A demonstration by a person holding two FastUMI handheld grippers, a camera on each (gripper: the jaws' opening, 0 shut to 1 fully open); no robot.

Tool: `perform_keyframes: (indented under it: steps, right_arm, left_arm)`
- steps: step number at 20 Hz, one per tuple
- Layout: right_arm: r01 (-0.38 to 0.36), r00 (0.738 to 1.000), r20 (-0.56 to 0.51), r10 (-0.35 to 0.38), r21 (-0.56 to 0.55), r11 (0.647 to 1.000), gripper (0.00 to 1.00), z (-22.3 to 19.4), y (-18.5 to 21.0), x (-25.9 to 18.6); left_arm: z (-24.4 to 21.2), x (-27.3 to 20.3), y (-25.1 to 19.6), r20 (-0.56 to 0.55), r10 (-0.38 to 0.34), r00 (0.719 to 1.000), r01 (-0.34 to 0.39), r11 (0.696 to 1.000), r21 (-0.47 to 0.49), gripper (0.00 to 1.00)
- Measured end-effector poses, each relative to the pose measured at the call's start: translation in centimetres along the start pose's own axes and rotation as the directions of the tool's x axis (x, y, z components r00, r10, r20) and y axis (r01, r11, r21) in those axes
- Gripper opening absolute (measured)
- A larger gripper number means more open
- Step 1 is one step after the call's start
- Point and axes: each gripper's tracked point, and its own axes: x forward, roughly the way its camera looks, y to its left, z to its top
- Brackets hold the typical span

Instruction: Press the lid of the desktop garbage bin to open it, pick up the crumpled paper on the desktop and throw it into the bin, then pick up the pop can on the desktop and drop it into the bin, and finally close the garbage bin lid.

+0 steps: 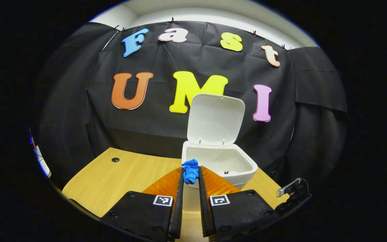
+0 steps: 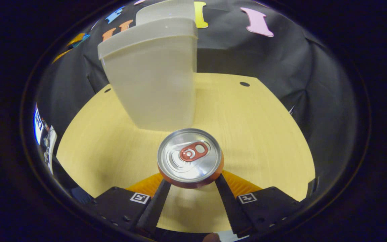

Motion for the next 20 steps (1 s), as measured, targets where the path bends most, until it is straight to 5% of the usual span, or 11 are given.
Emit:
perform_keyframes:
  steps: [7, 13, 14, 15, 16, 17, 18, 20]
  right_arm:
    - [0.040, 0.992, 0.118, -0.045, 0.042, 0.998, 0.80, 7.0, -4.1, -6.9]
    - [0.017, 0.983, 0.182, -0.036, 0.103, 0.995, 0.80, 11.2, -5.5, -10.1]
    - [0.014, 0.982, 0.185, -0.033, 0.103, 0.995, 0.80, 11.6, -5.4, -10.4]
    - [0.013, 0.981, 0.191, -0.032, 0.099, 0.995, 0.80, 11.8, -5.4, -10.6]
    - [0.013, 0.980, 0.197, -0.031, 0.092, 0.996, 0.80, 12.2, -5.4, -10.8]
    - [0.014, 0.978, 0.208, -0.032, 0.085, 0.996, 0.80, 12.6, -5.2, -11.0]
    - [0.019, 0.976, 0.213, -0.035, 0.076, 0.997, 0.80, 13.0, -5.1, -11.3]
    - [0.009, 0.974, 0.226, -0.021, 0.055, 0.998, 0.80, 14.1, -4.6, -11.5]
  left_arm:
    - [3.8, 6.5, -3.4, 0.052, -0.049, 0.997, 0.050, 0.998, -0.023, 0.26]
    - [2.8, 9.9, -4.5, 0.007, -0.067, 0.998, 0.067, 0.998, 0.009, 0.31]
    - [2.5, 10.1, -4.7, -0.003, -0.079, 0.997, 0.079, 0.997, 0.005, 0.41]
    - [2.2, 10.5, -4.9, -0.016, -0.080, 0.997, 0.080, 0.997, 0.010, 0.37]
    - [1.8, 10.6, -4.8, -0.030, -0.080, 0.996, 0.081, 0.997, 0.020, 0.58]
    - [1.6, 10.4, -4.5, -0.035, -0.067, 0.997, 0.068, 0.997, 0.028, 0.54]
    - [1.7, 10.6, -4.4, -0.035, -0.062, 0.997, 0.063, 0.997, 0.032, 1.00]
    - [2.0, 10.1, -3.8, -0.033, -0.054, 0.998, 0.055, 0.998, 0.035, 0.98]
